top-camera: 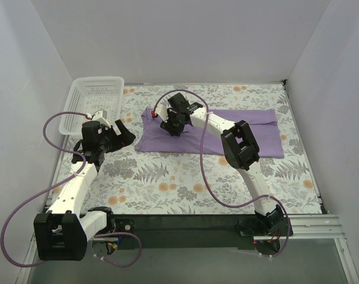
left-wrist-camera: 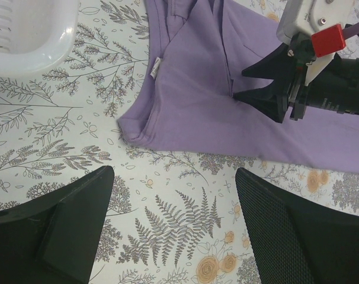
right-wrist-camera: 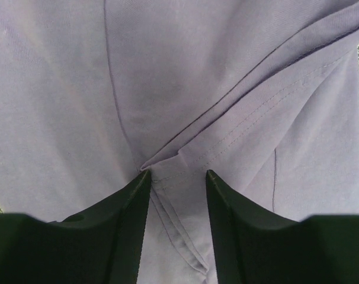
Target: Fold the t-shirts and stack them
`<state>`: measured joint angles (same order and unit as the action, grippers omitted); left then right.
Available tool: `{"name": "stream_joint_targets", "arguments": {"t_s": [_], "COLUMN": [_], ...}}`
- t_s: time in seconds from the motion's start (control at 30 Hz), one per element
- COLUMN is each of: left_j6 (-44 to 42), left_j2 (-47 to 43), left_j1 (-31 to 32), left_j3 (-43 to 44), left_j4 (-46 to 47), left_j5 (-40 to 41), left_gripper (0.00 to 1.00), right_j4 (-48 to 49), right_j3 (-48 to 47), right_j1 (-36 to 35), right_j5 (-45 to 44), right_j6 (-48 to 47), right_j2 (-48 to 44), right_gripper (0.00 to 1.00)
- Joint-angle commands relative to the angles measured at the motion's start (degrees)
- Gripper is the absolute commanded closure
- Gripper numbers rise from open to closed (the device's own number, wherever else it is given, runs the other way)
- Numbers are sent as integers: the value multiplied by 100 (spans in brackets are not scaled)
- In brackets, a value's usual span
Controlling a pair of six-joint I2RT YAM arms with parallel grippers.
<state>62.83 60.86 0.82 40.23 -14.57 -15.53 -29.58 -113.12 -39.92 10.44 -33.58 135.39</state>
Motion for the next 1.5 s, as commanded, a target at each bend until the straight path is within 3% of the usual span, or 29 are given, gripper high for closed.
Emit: {"name": "stream_joint_targets", "arguments": {"t_s": [0.0, 0.1, 0.3, 0.53, 0.83, 1.2, 1.27, 1.3, 1.33, 1.37, 1.47], "left_j6": [-86, -86, -86, -86, -86, -95, -95, -95, -87, -86, -86], "left_j2": [-83, -83, -74, -66, -48, 5, 22, 31, 40, 57, 75], "left_j1": [-3, -3, -3, 6, -3, 6, -3, -3, -3, 6, -3], "left_j3": [135, 135, 143, 143, 134, 135, 143, 143, 143, 143, 134], "left_j4": [77, 77, 77, 77, 77, 86, 77, 77, 77, 86, 86], "left_j5": [-29, -29, -38, -47, -55, -47, -47, -64, -73, -82, -108], "left_gripper": [17, 18, 18, 18, 18, 18, 18, 18, 18, 18, 18], "right_j4": [49, 49, 49, 58, 154, 1051, 1113, 1121, 1121, 1121, 1113], "right_j3": [-237, -245, -246, -254, -500, -413, -325, -290, -255, -167, -44], "right_j1": [-42, -42, -33, 11, 406, 801, 828, 846, 846, 846, 846], "right_j5": [-7, 2, 37, 2, -244, -1999, -2098, -2029, -1985, -1941, -1844], "right_j6": [36, 18, 1, -17, 159, 862, 924, 924, 915, 898, 854], "right_j2": [40, 40, -136, -460, -488, -233, -241, -294, -338, -373, -575], "right_gripper": [53, 58, 82, 99, 99, 99, 70, 32, 13, 2, 2]}}
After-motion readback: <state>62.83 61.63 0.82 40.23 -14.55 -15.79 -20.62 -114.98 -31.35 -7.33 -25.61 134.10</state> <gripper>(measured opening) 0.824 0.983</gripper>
